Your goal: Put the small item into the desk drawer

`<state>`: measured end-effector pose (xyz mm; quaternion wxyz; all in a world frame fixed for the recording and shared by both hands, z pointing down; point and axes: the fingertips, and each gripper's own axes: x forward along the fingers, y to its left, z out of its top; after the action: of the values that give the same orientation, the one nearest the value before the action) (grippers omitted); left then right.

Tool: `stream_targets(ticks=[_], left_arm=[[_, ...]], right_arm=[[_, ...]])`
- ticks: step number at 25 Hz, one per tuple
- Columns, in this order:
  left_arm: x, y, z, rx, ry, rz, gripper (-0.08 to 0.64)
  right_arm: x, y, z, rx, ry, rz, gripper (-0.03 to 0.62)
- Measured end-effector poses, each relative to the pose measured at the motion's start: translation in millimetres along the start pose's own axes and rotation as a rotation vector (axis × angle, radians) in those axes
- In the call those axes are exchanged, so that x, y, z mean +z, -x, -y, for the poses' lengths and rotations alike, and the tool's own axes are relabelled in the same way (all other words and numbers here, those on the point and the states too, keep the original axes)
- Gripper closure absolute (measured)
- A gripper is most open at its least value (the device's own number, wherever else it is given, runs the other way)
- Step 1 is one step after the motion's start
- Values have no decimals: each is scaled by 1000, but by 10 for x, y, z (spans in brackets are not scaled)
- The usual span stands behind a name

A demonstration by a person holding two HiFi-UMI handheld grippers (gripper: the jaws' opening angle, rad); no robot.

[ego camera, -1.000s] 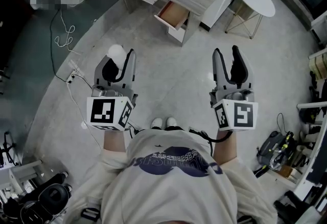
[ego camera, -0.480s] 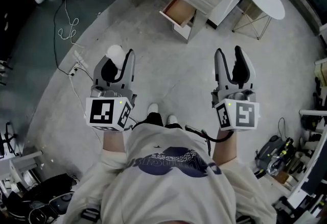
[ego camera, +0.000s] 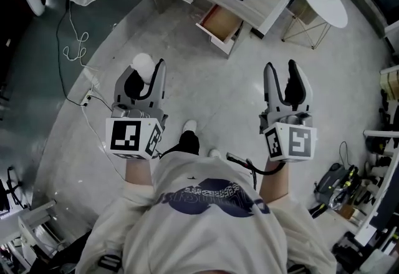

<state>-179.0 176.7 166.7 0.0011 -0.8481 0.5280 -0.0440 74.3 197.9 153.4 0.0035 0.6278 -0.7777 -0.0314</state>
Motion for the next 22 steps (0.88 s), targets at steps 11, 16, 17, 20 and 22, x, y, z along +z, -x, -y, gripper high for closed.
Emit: stream_targets(ticks=[11,16,17,20,22], left_arm=[[-6,-857,-933,-132,21,3,436],[-87,-1112,-1082,-156,35,-17,436],[-91,-1154,-1089,-160,37,-20,436],[-135,-1287,-1090,-164,42,-32,436],[-179,-1356,-1090,-158,42,-40,436]], right_arm=[[41,-989,-305,-118,30,-32,387],[-17,-1240,-324,-130,36,-59,387],[-24,-1278,-311,-131,36,-64,387],[-73,-1401,-241,-129,34,-73,387],[-126,-1475,-193,-122,30,-76,387]])
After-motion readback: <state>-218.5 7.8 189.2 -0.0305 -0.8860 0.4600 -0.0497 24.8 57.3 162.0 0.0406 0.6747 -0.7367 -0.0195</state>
